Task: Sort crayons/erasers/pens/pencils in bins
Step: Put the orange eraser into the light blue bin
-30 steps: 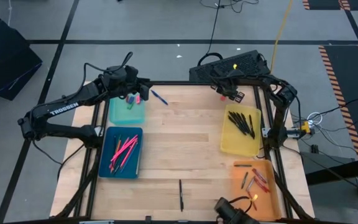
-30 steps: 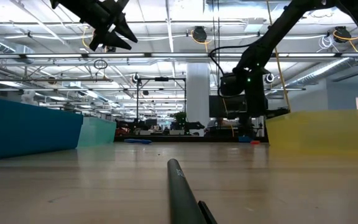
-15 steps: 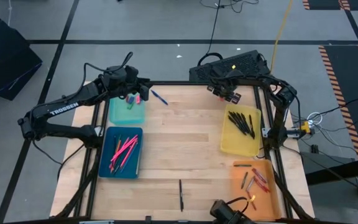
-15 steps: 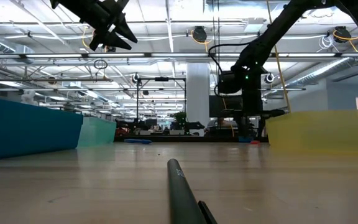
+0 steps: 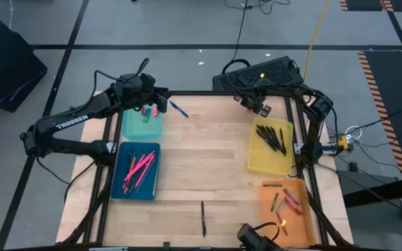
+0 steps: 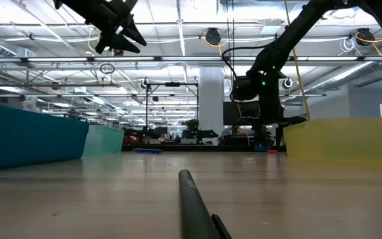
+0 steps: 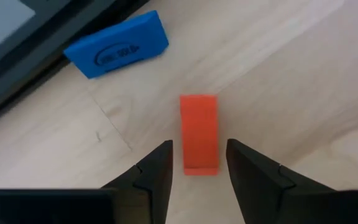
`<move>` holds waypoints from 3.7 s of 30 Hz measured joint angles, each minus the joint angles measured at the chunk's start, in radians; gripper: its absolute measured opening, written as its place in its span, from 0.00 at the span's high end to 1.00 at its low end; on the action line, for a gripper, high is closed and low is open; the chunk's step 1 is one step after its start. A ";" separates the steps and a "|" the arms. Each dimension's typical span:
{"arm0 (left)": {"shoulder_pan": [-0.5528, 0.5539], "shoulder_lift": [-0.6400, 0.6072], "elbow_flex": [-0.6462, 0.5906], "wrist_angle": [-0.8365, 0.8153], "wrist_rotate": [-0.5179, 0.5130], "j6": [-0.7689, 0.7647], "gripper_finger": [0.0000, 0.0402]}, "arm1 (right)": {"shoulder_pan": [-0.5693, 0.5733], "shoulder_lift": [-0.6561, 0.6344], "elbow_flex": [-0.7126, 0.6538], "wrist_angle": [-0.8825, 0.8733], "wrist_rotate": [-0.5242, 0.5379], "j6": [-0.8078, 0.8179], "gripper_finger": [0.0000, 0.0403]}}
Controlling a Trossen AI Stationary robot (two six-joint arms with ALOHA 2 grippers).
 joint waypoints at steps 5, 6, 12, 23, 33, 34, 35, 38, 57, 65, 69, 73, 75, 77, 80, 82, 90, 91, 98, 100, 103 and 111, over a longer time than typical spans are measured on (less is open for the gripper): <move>0.000 0.000 0.000 0.000 0.000 -0.009 0.60 | 0.012 0.000 0.000 0.004 -0.003 0.073 0.66; 0.000 0.000 0.000 0.000 0.000 -0.009 0.60 | 0.016 0.000 0.000 0.003 -0.002 0.073 0.66; 0.000 0.000 0.000 0.000 0.000 -0.010 0.60 | 0.020 0.000 0.000 -0.022 -0.002 0.074 0.66; -0.001 -0.001 0.000 -0.008 0.050 -0.032 0.60 | 0.059 -0.006 -0.073 0.143 0.030 0.098 0.66; -0.008 -0.046 0.001 -0.035 0.071 0.027 0.60 | 0.077 -0.005 -0.125 0.143 0.076 0.116 0.67; -0.008 -0.050 0.001 -0.034 0.071 0.029 0.60 | 0.080 -0.004 -0.125 0.142 0.081 0.116 0.68; -0.008 -0.053 0.001 -0.036 0.071 0.030 0.60 | 0.080 -0.004 -0.126 0.142 0.082 0.118 0.68; -0.008 -0.061 0.001 -0.037 0.052 0.028 0.60 | 0.079 -0.004 -0.126 0.141 0.081 0.135 0.72; -0.008 -0.126 0.001 -0.060 0.051 0.296 0.60 | 0.085 -0.014 -0.127 0.148 0.102 0.097 0.84; -0.008 -0.173 0.001 -0.063 0.044 0.323 0.60 | 0.108 -0.053 -0.123 0.171 0.080 -0.012 0.84; -0.008 -0.196 0.001 -0.062 0.044 0.344 0.60 | 0.157 -0.060 -0.093 0.174 0.071 -0.105 0.84; -0.008 -0.215 0.001 -0.062 0.044 0.343 0.60 | 0.217 -0.061 -0.059 0.184 0.062 -0.211 0.84; -0.008 -0.223 0.001 -0.062 0.044 0.342 0.60 | 0.251 -0.061 -0.045 0.206 0.016 -0.267 0.84; -0.008 -0.225 0.001 -0.057 0.045 0.342 0.60 | 0.290 -0.061 -0.039 0.226 -0.086 -0.292 0.85; -0.007 -0.223 0.000 -0.023 0.115 0.335 0.60 | 0.366 -0.049 -0.037 0.223 -0.162 -0.288 0.89; -0.008 -0.223 0.000 0.022 0.191 0.306 0.60 | 0.426 -0.036 -0.038 0.209 -0.175 -0.288 0.92; -0.037 -0.216 0.000 -0.029 0.262 0.109 0.60 | 0.612 -0.032 -0.038 0.228 -0.133 -0.276 0.92; -0.041 -0.216 0.000 -0.048 0.261 0.100 0.60 | 0.607 -0.037 -0.038 0.228 -0.116 -0.275 0.90; -0.070 -0.216 0.000 -0.058 0.225 0.053 0.60 | 0.435 -0.045 -0.038 0.282 -0.056 -0.177 0.66; -0.077 -0.216 0.000 -0.048 0.220 0.030 0.60 | 0.391 -0.045 -0.037 0.293 -0.073 -0.189 0.61; -0.090 -0.216 0.000 -0.036 0.220 0.024 0.60 | 0.356 -0.045 -0.037 0.302 -0.078 -0.174 0.58; -0.105 -0.216 0.000 0.025 0.209 0.027 0.60 | 0.357 0.114 0.162 0.113 -0.070 -0.231 0.58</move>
